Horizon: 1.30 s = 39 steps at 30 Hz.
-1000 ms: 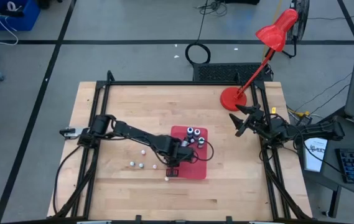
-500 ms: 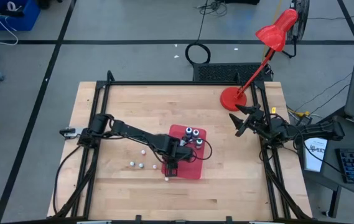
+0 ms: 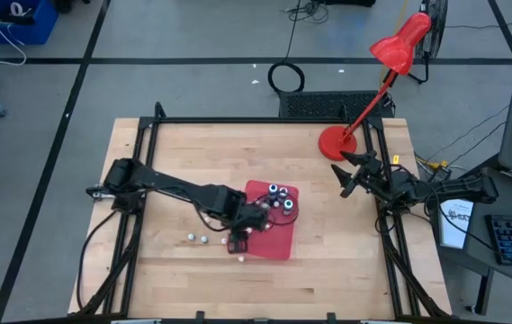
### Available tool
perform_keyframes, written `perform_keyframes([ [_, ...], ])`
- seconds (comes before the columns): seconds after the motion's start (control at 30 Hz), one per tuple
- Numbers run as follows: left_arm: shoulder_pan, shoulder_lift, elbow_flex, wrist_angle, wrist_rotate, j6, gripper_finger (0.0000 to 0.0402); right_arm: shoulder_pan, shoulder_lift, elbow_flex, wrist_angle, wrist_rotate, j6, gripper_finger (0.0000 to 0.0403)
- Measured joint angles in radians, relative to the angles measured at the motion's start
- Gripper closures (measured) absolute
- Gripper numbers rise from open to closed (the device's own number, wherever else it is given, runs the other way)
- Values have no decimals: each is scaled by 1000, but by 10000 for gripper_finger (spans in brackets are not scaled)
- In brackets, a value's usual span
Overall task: Pick & Place food coloring
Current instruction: Put the small black food coloring bottle into the red bin
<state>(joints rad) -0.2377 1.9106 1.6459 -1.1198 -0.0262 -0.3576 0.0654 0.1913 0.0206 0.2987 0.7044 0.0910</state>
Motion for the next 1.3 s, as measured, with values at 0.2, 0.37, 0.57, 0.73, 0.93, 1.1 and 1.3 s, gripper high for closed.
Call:
perform_keyframes([
  [0.2,-60,-13,-30,-140,-202,-137,200,0,0,0,-5,0,2,124],
  [0.37,-74,-13,-119,-75,-210,-111,210,0,0,0,-6,-2,6,124],
  [0.57,-53,-12,-246,120,-98,-23,210,0,0,0,-5,-2,26,124],
  [0.73,-42,-12,-307,271,-42,82,210,0,0,0,-5,-2,32,124],
  [0.93,-16,-12,-356,345,17,114,211,0,0,0,-5,-2,32,124],
  [1.1,11,-12,-406,434,38,113,211,0,0,0,-5,-2,32,124],
  [1.3,30,-12,-426,442,44,112,211,0,0,0,-5,-2,32,124],
])
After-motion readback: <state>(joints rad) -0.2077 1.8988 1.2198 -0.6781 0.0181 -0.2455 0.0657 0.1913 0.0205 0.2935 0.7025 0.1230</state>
